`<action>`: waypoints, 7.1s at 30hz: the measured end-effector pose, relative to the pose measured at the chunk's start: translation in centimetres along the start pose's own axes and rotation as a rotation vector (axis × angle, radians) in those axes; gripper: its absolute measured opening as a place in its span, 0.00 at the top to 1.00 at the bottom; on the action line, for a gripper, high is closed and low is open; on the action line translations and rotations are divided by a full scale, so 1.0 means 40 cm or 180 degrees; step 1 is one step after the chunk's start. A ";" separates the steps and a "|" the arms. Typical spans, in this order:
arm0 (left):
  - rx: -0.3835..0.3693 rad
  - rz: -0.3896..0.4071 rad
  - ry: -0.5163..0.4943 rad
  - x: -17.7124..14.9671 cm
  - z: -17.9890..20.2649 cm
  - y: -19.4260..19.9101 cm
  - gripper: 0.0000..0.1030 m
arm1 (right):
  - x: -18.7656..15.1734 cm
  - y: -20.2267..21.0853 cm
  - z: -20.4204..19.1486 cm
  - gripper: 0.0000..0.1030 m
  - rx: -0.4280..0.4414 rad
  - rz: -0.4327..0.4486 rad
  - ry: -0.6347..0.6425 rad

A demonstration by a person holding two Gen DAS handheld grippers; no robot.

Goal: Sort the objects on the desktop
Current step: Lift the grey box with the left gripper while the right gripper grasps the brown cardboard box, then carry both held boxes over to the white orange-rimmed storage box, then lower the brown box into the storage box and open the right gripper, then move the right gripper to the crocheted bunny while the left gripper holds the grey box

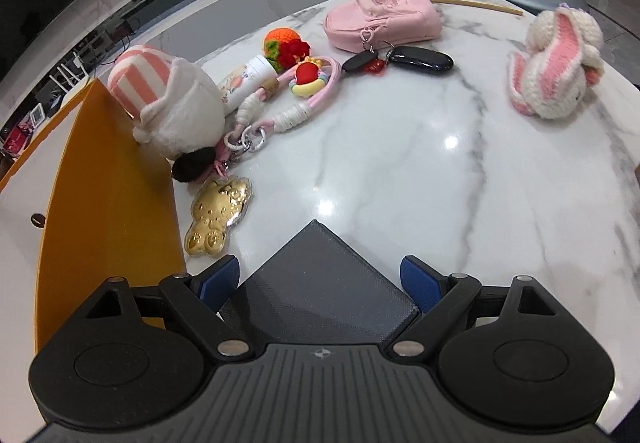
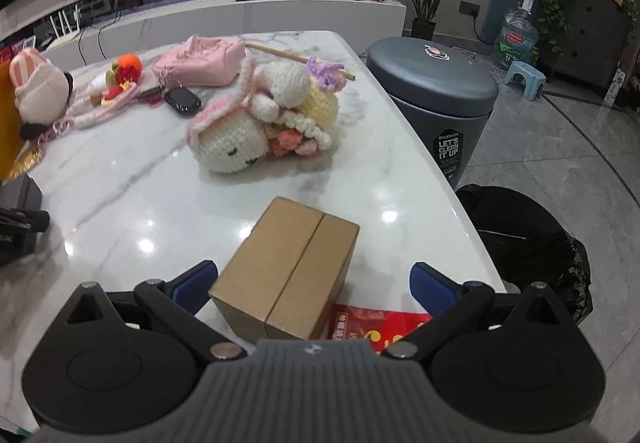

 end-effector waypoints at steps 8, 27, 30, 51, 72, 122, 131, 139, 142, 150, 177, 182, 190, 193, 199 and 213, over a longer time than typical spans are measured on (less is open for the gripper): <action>-0.0318 0.0130 0.0082 -0.015 0.023 0.031 0.14 | -0.001 -0.006 -0.019 0.53 0.0209 -0.0081 0.0109; -0.0413 -0.0053 -0.0082 -0.016 0.041 0.118 0.07 | 0.010 0.022 -0.034 0.53 0.0459 -0.0007 0.0038; -0.0430 -0.0161 0.0114 -0.022 0.037 0.116 0.07 | 0.014 0.026 -0.039 0.53 0.0481 0.0008 0.0027; -0.0666 -0.0778 0.0544 -0.080 0.066 0.038 0.09 | 0.036 0.062 -0.063 0.54 0.0593 0.0153 0.0150; -0.0979 -0.0430 0.0492 -0.049 0.038 0.147 0.11 | 0.031 0.078 -0.092 0.54 0.0607 -0.0019 0.0254; -0.0472 -0.0404 0.0786 -0.161 -0.574 0.186 0.11 | 0.191 0.301 -0.956 0.54 0.1985 0.0987 0.2775; -0.0521 -0.0451 0.0797 -0.187 -0.588 0.161 0.11 | 0.143 0.257 -1.010 0.54 0.1898 0.0966 0.3172; -0.0526 -0.0453 0.0695 -0.193 -0.577 0.152 0.11 | 0.119 0.216 -1.034 0.54 0.1811 0.0816 0.3348; -0.0514 -0.0439 0.0672 -0.192 -0.576 0.150 0.11 | 0.119 0.201 -1.041 0.54 0.1794 0.0776 0.3352; -0.0449 -0.0430 0.0571 -0.190 -0.572 0.141 0.11 | 0.114 0.171 -1.050 0.54 0.1758 0.0713 0.3381; -0.0316 -0.0423 0.0559 -0.189 -0.585 0.142 0.09 | 0.137 0.171 -1.031 0.46 0.1885 0.0601 0.3029; -0.0267 -0.0335 0.0664 -0.177 -0.598 0.164 0.09 | 0.157 0.186 -1.027 0.46 0.1919 0.0652 0.2921; -0.0257 -0.0139 0.0800 -0.133 -0.604 0.216 0.09 | 0.205 0.214 -0.992 0.44 0.1984 0.0749 0.2585; -0.0271 -0.0073 0.0830 -0.118 -0.597 0.227 0.09 | 0.218 0.220 -0.976 0.44 0.1981 0.0774 0.2512; -0.0309 0.0043 0.0890 -0.089 -0.583 0.249 0.09 | 0.244 0.234 -0.940 0.43 0.1998 0.0806 0.2335; -0.0497 0.0303 0.0847 0.019 -0.479 0.290 0.09 | 0.307 0.221 -0.776 0.41 0.1783 0.0828 0.1960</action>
Point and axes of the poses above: each gripper's, at about its wrist camera, not at the fingertips, and y roughly against the way its jaws point, z to its right, x to its top, the point moved 9 cm from there along -y, roughly the way its jaws point, and after that the axes turned 1 degree about -z, right-handed, at the moved point
